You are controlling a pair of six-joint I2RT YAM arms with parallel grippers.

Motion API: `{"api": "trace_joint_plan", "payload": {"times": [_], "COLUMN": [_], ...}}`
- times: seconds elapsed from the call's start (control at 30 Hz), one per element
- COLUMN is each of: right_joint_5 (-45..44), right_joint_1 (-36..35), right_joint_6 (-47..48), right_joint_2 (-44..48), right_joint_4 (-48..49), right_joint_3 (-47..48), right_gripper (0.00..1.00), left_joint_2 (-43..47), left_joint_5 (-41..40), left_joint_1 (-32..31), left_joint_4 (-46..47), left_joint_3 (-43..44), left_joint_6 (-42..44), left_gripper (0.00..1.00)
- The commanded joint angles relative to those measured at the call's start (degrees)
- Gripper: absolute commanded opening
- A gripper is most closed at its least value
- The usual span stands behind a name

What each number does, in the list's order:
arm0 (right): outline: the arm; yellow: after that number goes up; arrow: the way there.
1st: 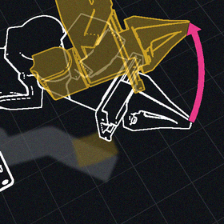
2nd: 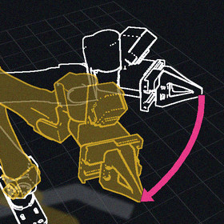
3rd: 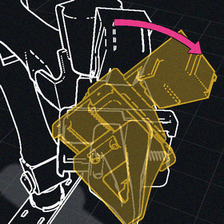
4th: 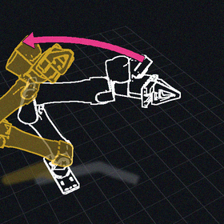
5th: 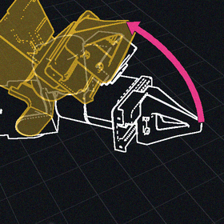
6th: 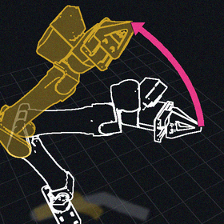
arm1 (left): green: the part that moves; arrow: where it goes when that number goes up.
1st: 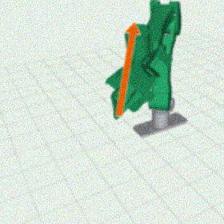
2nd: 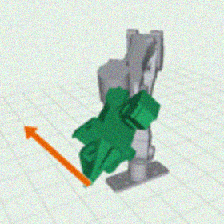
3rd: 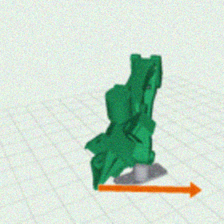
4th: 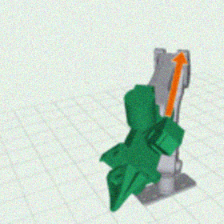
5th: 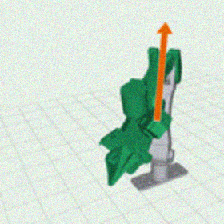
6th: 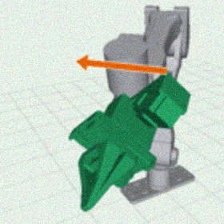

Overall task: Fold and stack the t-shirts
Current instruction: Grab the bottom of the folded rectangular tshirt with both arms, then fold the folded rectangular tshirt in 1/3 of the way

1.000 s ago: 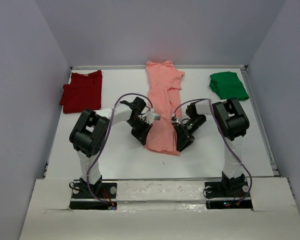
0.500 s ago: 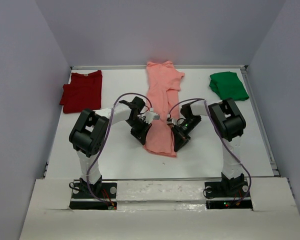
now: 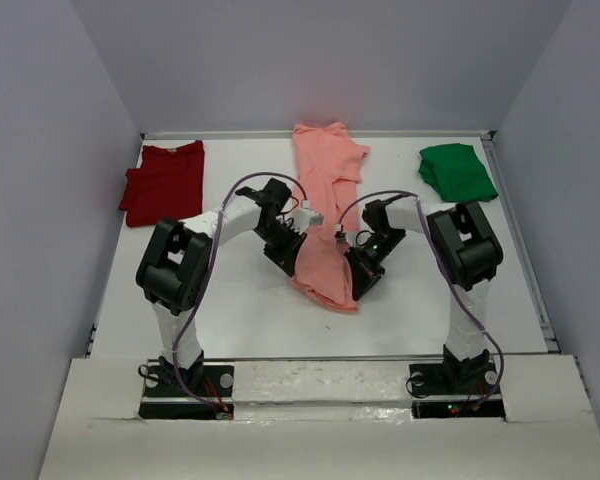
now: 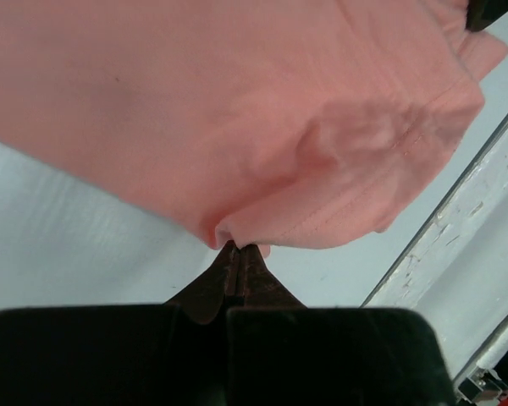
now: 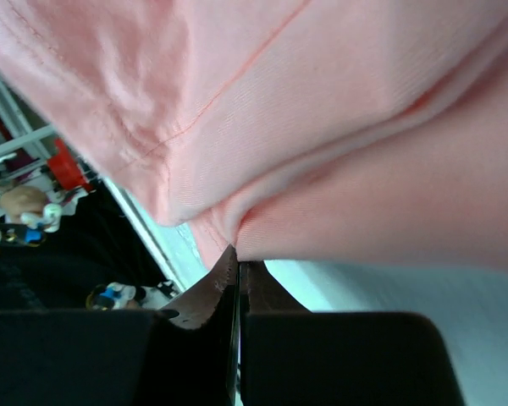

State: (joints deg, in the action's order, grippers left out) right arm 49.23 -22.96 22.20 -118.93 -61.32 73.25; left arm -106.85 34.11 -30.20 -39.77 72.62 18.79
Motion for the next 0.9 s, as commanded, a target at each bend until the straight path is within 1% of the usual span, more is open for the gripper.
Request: {"api": "trace_joint_plan", "payload": {"times": [0.0, 0.17, 0.27, 0.4, 0.67, 0.87], "right_joint_5": [-4.1, -6.9, -8.7, -12.7, -18.7, -21.1], "right_joint_1": [-0.5, -0.5, 0.0, 0.6, 4.2, 5.9], "right_joint_6": [-1.9, -2.9, -3.4, -4.2, -5.4, -5.8], "right_joint_2": [4.7, 5.6, 6.0, 6.3, 6.4, 5.4], "right_joint_4": [-1.1, -2.0, -3.2, -4.2, -5.6, -6.1], "right_joint_3": [3.6, 9.4, 13.2, 17.5, 26.6, 31.0], "right_gripper": [0.0, 0.0, 0.0, 0.0, 0.0, 0.0], "left_joint_2": [4.7, 5.4, 5.9, 6.8, 8.0, 8.8], "left_joint_5": [1.8, 0.8, 0.4, 0.0, -1.4, -5.3], "left_joint_1": [1.4, 2.8, 3.5, 3.6, 4.0, 4.2], "left_joint_4": [-4.5, -6.7, -7.3, -7.3, -7.2, -4.6], "left_joint_3": [8.4, 14.2, 15.2, 14.7, 14.3, 14.2], "left_joint_6": [1.9, 2.3, 2.6, 2.7, 2.9, 0.4], "left_gripper": [0.0, 0.0, 0.0, 0.0, 0.0, 0.0]}}
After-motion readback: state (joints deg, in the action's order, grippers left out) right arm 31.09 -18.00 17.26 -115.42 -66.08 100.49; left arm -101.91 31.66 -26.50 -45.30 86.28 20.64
